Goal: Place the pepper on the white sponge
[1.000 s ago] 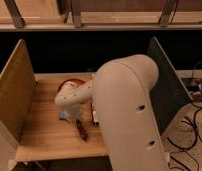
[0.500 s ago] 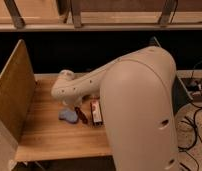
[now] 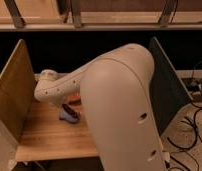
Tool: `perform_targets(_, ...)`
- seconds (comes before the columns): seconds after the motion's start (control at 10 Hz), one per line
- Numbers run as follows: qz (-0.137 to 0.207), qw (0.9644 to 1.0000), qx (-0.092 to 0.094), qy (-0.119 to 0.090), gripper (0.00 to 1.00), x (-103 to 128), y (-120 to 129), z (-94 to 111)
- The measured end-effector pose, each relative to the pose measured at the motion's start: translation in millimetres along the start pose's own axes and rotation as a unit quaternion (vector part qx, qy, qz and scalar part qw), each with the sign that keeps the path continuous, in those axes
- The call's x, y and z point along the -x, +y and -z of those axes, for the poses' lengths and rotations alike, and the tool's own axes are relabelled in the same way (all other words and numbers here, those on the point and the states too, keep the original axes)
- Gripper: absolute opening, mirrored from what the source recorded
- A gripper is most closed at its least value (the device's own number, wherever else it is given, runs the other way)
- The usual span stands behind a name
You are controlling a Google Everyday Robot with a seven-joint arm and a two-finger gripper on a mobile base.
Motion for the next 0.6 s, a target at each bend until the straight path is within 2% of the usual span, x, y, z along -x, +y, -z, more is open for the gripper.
perform_targets(0.2, 0.017, 0.9998, 0.004, 0.011, 0.0, -5, 10, -14)
perform_targets(0.4, 0.02, 0.9995, 0.003, 0.024, 0.0, -11, 8, -30)
perform_targets(0.6, 0.018, 0.9995, 0.004, 0.024, 0.0, -9, 3, -38)
